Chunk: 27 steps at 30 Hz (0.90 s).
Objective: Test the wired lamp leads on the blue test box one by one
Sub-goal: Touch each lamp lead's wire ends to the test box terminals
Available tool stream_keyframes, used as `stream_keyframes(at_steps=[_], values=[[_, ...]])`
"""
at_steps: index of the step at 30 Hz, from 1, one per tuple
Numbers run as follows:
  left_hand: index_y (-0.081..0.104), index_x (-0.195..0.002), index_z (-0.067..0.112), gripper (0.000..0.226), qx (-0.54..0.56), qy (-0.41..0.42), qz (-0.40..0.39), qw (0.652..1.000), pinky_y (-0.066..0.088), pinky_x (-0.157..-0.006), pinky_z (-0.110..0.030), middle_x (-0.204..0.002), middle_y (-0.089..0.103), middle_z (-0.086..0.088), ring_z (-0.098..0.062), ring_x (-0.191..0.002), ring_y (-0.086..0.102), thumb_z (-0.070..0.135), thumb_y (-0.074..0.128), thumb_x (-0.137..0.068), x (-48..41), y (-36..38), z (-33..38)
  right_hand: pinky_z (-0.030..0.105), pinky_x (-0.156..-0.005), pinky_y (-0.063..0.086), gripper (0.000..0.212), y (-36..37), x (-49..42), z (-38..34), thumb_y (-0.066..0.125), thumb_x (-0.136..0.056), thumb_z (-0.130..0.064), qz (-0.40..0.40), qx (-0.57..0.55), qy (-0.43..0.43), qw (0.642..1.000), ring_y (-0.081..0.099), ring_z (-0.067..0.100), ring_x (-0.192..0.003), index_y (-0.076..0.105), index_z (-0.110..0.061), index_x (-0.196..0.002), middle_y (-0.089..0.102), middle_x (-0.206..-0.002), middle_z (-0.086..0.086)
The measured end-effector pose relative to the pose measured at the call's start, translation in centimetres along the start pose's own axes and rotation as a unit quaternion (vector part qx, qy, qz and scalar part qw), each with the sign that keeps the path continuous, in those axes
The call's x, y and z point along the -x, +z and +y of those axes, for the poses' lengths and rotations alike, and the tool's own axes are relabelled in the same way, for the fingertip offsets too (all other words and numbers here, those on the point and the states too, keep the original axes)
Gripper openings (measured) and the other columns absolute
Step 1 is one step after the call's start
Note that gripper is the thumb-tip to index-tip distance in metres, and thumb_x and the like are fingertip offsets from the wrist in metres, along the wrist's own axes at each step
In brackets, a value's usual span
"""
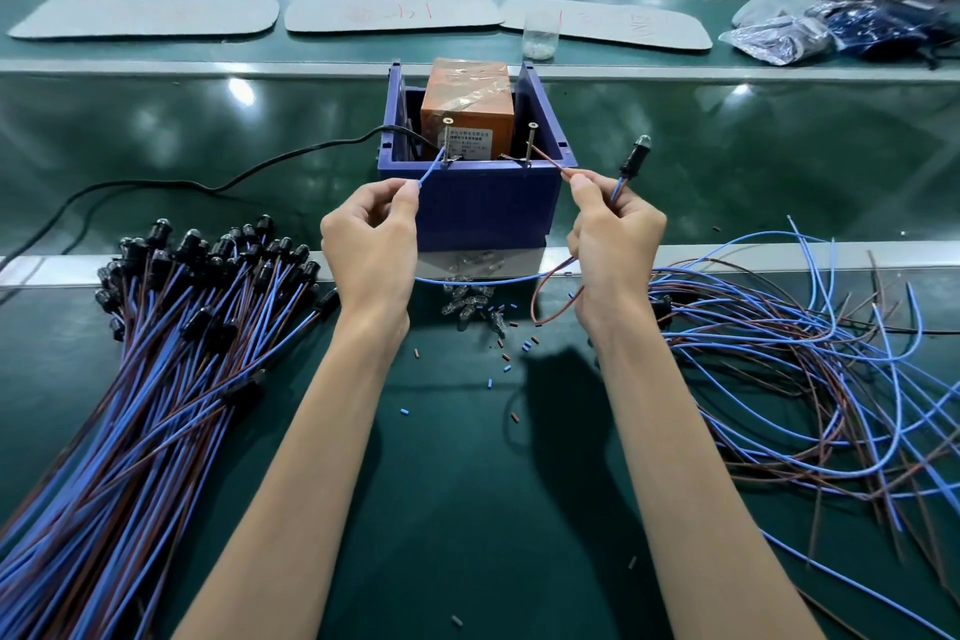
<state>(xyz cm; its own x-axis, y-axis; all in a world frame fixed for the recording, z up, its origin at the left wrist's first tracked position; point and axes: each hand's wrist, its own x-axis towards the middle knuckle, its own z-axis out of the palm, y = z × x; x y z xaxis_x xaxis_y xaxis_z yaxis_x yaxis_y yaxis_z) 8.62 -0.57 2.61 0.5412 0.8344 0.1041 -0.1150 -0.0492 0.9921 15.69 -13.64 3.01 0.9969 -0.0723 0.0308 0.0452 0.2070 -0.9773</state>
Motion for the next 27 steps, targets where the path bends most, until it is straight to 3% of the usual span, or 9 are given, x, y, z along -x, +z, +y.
stream_keyframes(at_steps=[4, 11, 27], values=[[0.069, -0.072, 0.027, 0.018, -0.002, -0.002, -0.01, 1.0, 0.038, -0.055, -0.01, -0.049, 0.053, 0.021, 0.003, -0.049, 0.045, 0.018, 0.066, -0.088, 0.1, -0.02, 0.04, 0.021, -0.053, 0.029, 0.026, -0.18, -0.09, -0.24, 0.06, -0.089, -0.006, -0.01, -0.004, 0.007, 1.0, 0.032, 0.006, -0.049, 0.068, -0.02, -0.069, 0.042, -0.041, -0.018], [0.068, -0.07, 0.029, 0.022, 0.0, 0.01, -0.02, 1.0, 0.041, -0.059, -0.007, -0.066, 0.061, 0.013, 0.007, -0.056, 0.05, 0.015, 0.067, -0.087, 0.62, 0.08, 0.12, 0.02, -0.053, 0.029, 0.026, -0.36, -0.25, -0.2, 0.059, -0.089, -0.004, -0.017, -0.01, 0.014, 1.0, 0.032, 0.005, -0.047, 0.068, -0.018, -0.068, 0.042, -0.043, -0.017], [0.069, -0.074, 0.028, 0.018, -0.003, 0.011, -0.02, 1.0, 0.044, -0.064, -0.008, -0.069, 0.065, 0.013, 0.008, -0.06, 0.054, 0.016, 0.067, -0.087, 0.84, 0.22, 0.14, 0.018, -0.048, 0.029, 0.027, -0.51, -0.36, 0.09, 0.059, -0.088, -0.005, -0.029, -0.001, 0.006, 1.0, 0.031, 0.005, -0.044, 0.067, -0.02, -0.067, 0.041, -0.041, -0.017]])
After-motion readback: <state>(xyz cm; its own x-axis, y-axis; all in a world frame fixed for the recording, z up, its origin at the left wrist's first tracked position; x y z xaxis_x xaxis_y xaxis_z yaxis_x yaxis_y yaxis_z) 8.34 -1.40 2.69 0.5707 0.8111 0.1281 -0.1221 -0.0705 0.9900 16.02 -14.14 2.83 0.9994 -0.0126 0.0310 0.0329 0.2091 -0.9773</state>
